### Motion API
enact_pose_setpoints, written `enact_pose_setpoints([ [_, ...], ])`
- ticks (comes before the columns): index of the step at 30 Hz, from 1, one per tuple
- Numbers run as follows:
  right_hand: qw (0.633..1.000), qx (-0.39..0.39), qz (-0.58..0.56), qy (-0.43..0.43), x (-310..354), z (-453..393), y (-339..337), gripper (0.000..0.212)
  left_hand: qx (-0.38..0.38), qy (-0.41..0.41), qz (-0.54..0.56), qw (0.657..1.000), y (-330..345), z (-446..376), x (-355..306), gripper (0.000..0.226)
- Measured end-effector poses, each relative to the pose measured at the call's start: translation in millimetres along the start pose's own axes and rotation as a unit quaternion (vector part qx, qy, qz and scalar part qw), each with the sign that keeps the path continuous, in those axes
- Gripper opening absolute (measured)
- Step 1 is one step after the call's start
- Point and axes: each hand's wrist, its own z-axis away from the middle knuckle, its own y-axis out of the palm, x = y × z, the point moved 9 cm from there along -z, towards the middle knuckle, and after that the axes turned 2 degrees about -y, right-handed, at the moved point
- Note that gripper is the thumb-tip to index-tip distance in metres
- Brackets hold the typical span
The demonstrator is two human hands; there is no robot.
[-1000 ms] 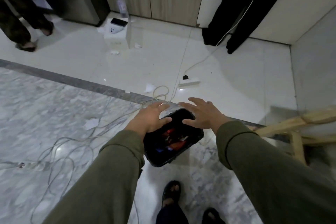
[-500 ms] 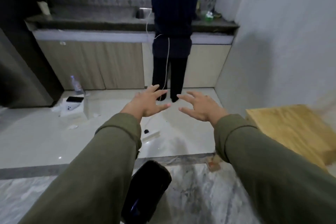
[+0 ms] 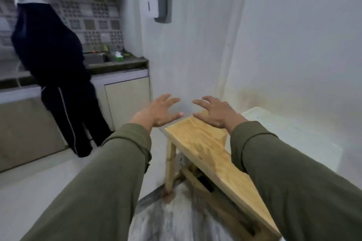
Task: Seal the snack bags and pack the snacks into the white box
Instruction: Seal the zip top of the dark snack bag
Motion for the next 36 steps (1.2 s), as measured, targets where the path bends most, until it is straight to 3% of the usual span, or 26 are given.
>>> enact_pose_setpoints([
  [10, 0.975, -0.03, 0.008, 0.222, -223.5, 191.0, -32.3, 0.053, 0.062, 0.2, -0.005, 0.978, 87.4, -44.9, -274.9, 0.07],
  [17, 0.931, -0.019, 0.009, 0.365, -324.4, 319.4, -22.9, 0.053, 0.123, 0.338, 0.01, 0.933, 148.2, -35.9, -429.7, 0.065],
  [23, 0.871, -0.021, 0.005, 0.491, -377.4, 426.0, -19.6, 0.053, 0.166, 0.451, 0.0, 0.877, 194.7, -24.4, -546.1, 0.066],
  [31, 0.802, -0.024, -0.023, 0.596, -402.9, 522.7, 12.8, 0.054, 0.223, 0.565, -0.027, 0.793, 262.8, 24.5, -637.9, 0.067],
  [36, 0.793, 0.004, -0.062, 0.607, -403.3, 540.9, 66.3, 0.057, 0.258, 0.574, -0.045, 0.776, 313.6, 37.3, -644.2, 0.07],
])
